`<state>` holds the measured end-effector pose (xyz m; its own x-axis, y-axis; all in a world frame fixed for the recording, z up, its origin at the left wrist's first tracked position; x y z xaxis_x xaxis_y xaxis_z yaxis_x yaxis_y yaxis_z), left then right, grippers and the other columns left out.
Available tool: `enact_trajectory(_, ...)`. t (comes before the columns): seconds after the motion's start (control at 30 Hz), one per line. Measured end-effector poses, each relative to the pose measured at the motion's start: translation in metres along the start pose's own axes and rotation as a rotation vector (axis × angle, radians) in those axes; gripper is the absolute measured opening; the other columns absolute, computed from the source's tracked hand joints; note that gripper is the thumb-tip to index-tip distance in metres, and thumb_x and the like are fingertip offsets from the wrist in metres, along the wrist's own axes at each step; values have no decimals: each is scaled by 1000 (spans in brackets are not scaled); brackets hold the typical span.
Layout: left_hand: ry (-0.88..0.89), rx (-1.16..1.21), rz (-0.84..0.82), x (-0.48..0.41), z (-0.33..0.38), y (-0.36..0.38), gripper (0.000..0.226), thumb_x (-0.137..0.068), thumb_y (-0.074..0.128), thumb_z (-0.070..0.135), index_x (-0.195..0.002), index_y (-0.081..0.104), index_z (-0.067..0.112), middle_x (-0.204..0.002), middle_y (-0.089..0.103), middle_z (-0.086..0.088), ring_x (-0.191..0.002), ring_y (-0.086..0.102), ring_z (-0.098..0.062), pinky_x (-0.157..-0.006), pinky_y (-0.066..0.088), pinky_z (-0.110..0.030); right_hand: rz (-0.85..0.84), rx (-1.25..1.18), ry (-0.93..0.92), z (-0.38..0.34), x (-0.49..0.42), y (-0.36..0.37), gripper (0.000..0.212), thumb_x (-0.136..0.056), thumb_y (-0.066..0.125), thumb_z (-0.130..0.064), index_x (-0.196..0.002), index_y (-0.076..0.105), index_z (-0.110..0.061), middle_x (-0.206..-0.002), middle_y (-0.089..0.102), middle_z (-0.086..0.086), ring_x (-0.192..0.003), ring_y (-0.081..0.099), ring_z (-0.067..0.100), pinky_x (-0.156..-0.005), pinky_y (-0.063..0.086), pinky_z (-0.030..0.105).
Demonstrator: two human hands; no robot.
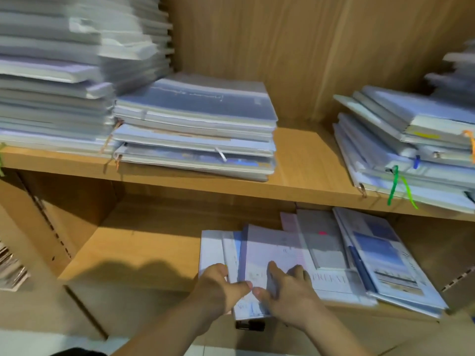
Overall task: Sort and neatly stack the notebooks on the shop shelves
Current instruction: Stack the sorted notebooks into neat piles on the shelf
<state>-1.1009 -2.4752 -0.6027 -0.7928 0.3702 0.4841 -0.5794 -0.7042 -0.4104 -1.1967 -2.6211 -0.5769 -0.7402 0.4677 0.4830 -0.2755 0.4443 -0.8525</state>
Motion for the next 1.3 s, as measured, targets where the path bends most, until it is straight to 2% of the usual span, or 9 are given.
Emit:
enact_trajectory(0.2,120,-641,215,-4,-9,-29,58,-88,61,65,-131,48,28,-134,43,1,-112,56,-20,-89,49,-31,55,-19,-126,-6,-4,10,88,-84,49,-82,-158,17,-46,-154,26,4,-141,20,32,-115,33,45)
enact_trajectory(0.3,86,-470,199,-3,-17,-35,60,-84,63,68,-122,51,24,-122,54,1,-97,56,-16,-78,45,-29,116,-50,-148,-8,-6,18,83,-85,49,-80,-156,25,-45,-150,31,5,-137,24,32,-112,35,42)
enact_trajectory(0.47,44,107,92,3,-18,-34,34,-83,84,36,-103,58,28,-94,68,12,-82,67,-8,-49,47,-14,222,-188,-160,-7,-11,17,57,-87,55,-66,-136,54,-38,-121,50,-5,-121,41,29,-95,43,37)
enact_trajectory(0.63,86,142,59,12,-11,-25,40,-86,79,7,-91,49,32,-91,63,10,-79,60,-11,-40,46,-13,330,-544,-259,15,-14,5,35,-91,67,-40,-124,72,-31,-123,67,-17,-112,61,3,-99,51,26)
enact_trajectory(0.7,131,157,137,11,-10,-36,41,-87,77,7,-100,47,31,-95,63,8,-82,59,-11,-49,48,-19,466,-300,-204,37,-19,-4,31,-90,64,-38,-120,71,-32,-117,67,-12,-110,60,12,-89,52,28)
enact_trajectory(0.77,229,28,274,7,-11,-50,38,-88,75,8,-106,47,26,-98,66,-2,-79,60,-15,-60,47,-26,388,-56,-145,59,-22,-4,38,-85,63,-38,-122,66,-29,-126,61,-7,-127,51,21,-101,49,34)
enact_trajectory(0.93,305,-515,400,1,-23,-53,34,-89,65,26,-121,62,14,-120,57,-9,-108,53,-28,-96,46,-36,234,30,-119,86,-24,6,98,-74,79,-60,-157,30,-42,-168,18,-13,-156,12,13,-121,28,38)
enact_trajectory(1.1,452,-545,281,4,-30,-31,61,-84,78,23,-138,60,4,-148,50,-22,-145,36,-37,-119,30,-41,363,180,-155,92,-24,18,70,-95,63,-49,-157,31,-39,-169,21,-12,-153,27,15,-118,35,34)
enact_trajectory(1.3,505,-611,290,12,-24,-25,59,-85,79,29,-139,61,11,-154,45,-16,-148,31,-35,-120,29,-42,511,180,-271,95,0,13,45,-103,50,-42,-147,47,-34,-152,51,-9,-131,56,16,-104,49,30)
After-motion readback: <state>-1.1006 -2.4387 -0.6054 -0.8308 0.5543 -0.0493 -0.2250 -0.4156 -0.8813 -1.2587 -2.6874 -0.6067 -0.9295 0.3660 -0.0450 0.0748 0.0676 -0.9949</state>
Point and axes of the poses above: each hand's wrist, its own x-axis away from the middle knuckle, its own y-axis out of the palm, z = x × y, the point moved 2 cm from there along -x, towards the middle knuckle
